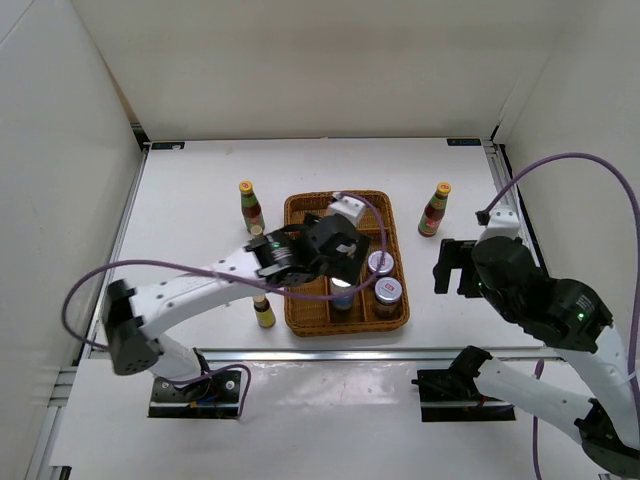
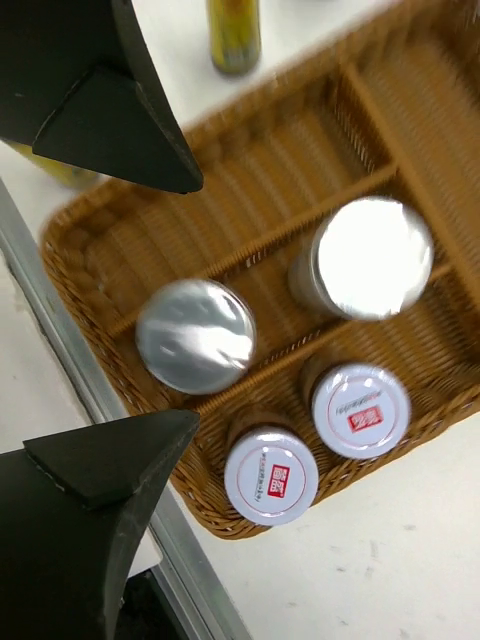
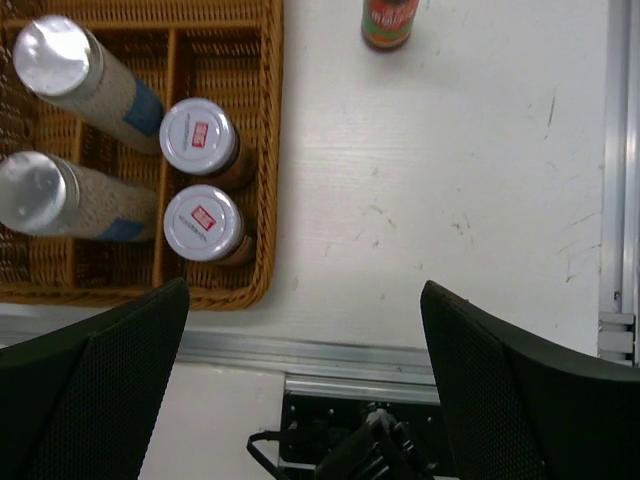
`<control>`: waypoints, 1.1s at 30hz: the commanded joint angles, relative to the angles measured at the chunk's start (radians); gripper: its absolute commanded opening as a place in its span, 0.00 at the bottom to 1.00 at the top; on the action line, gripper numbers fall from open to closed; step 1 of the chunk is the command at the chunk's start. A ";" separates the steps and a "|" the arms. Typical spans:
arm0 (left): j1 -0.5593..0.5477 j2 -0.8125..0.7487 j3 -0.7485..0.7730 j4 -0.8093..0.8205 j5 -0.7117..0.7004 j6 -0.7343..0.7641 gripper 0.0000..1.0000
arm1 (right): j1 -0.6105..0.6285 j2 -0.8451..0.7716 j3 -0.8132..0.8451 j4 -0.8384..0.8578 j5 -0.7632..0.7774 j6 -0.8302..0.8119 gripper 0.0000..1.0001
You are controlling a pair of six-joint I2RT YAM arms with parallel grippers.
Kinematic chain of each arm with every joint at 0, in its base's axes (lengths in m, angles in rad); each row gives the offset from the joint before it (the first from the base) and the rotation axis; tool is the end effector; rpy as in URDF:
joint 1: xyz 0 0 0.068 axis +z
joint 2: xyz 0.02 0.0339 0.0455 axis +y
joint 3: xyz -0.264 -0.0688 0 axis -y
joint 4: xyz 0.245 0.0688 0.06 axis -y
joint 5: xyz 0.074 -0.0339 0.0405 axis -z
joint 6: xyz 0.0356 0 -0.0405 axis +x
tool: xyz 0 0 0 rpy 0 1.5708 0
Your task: Organize the condiment bottles
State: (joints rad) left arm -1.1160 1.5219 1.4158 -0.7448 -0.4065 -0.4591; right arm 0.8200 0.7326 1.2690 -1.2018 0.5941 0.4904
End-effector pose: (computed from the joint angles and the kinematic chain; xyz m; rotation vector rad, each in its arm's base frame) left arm 0.1565 -0.2880 0.3307 0.5840 2.2771 -0.2842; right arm 0.0726 0.0486 0.4029 -0.0359 2.1095 0.1119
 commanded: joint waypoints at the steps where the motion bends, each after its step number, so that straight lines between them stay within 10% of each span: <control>1: -0.005 -0.207 0.020 -0.116 -0.150 0.030 1.00 | -0.001 -0.018 -0.071 0.013 -0.062 0.062 1.00; 11: 0.042 -0.537 -0.233 -0.287 -0.207 -0.119 1.00 | -0.001 -0.068 -0.175 0.047 -0.062 0.099 1.00; 33: 0.053 -0.535 -0.408 -0.412 -0.074 -0.443 0.89 | -0.001 -0.032 -0.194 0.056 -0.062 0.108 1.00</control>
State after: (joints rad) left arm -1.0679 1.0206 1.0260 -1.1374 -0.4862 -0.8562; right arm 0.8200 0.6945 1.0817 -1.1744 0.5274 0.5793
